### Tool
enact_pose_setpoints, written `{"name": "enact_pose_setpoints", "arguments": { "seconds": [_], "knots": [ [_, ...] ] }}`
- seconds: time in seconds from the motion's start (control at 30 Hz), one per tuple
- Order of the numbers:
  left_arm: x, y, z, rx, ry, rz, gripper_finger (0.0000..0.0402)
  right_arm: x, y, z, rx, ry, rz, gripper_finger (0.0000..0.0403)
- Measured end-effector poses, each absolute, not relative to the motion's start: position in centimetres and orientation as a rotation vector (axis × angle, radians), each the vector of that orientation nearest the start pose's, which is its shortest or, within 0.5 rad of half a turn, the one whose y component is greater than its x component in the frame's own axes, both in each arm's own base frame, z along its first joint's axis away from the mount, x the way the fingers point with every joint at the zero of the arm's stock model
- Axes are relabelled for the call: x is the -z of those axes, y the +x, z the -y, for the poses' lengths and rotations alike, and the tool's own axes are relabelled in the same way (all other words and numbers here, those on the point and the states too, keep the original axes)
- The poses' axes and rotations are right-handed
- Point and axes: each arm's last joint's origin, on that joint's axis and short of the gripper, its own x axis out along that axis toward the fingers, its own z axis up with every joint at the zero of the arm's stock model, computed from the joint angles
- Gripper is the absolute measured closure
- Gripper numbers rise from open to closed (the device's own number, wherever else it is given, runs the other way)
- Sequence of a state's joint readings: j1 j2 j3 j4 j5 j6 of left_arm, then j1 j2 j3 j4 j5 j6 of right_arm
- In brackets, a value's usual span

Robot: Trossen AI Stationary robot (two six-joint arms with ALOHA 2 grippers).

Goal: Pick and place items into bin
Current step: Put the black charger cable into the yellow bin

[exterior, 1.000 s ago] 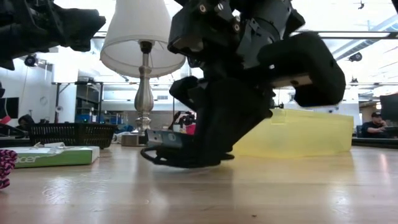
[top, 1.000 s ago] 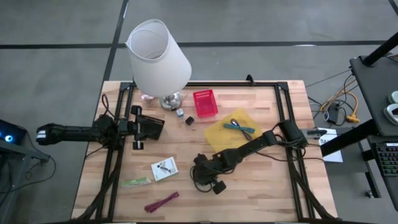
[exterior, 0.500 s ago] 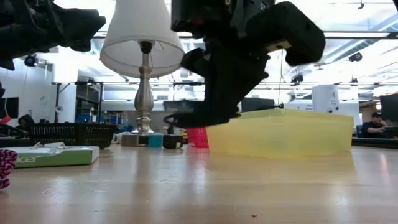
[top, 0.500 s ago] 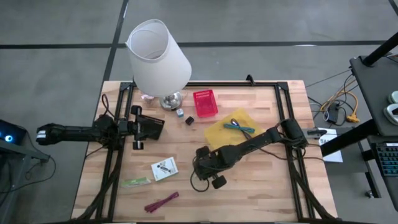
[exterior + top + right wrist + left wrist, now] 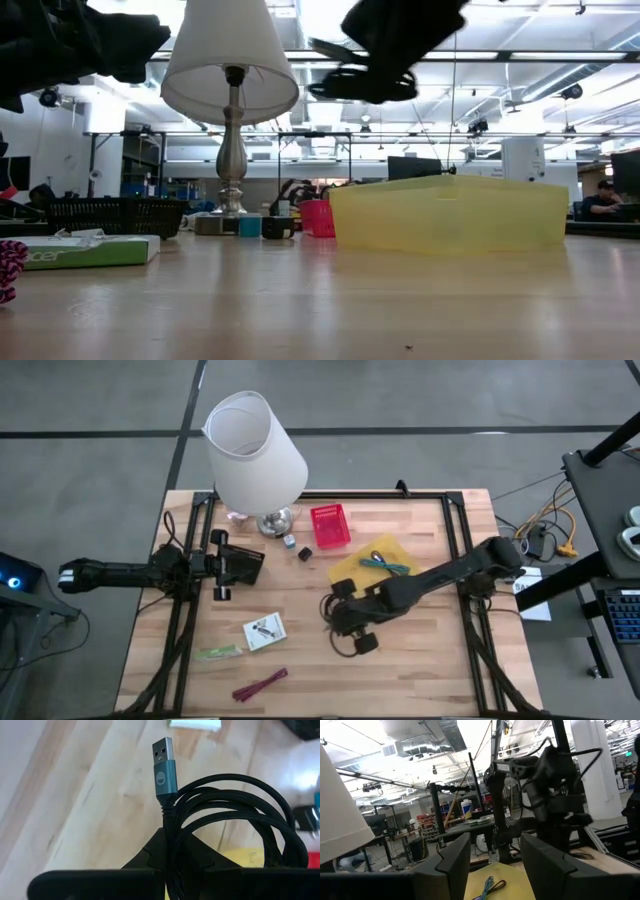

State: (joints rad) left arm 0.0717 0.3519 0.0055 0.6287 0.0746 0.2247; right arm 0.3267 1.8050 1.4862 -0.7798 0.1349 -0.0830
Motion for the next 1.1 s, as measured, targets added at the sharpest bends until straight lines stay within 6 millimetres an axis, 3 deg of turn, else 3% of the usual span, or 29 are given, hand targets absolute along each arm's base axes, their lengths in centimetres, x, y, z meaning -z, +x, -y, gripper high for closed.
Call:
{"name": "enact_pose_setpoints", "arguments": {
  "seconds": [0.53, 0.77, 1.1],
  "knots": [
    [-19.5, 11.6, -0.6, -0.029, 0.244, 0.28, 0.0245, -20.8, 28.9, -6.9, -0.044, -0.15, -1.031, 0.0385],
    [-19.5, 11.6, -0.6, -0.029, 0.244, 0.282, 0.0245, -20.3, 28.7, -6.0, 0.01, -0.096, -0.989, 0.0366],
    [-19.5, 11.6, -0.6, -0.029, 0.244, 0.281, 0.0245, -20.7, 28.9, -5.6, 0.096, -0.104, -0.965, 0.0301]
  ]
}}
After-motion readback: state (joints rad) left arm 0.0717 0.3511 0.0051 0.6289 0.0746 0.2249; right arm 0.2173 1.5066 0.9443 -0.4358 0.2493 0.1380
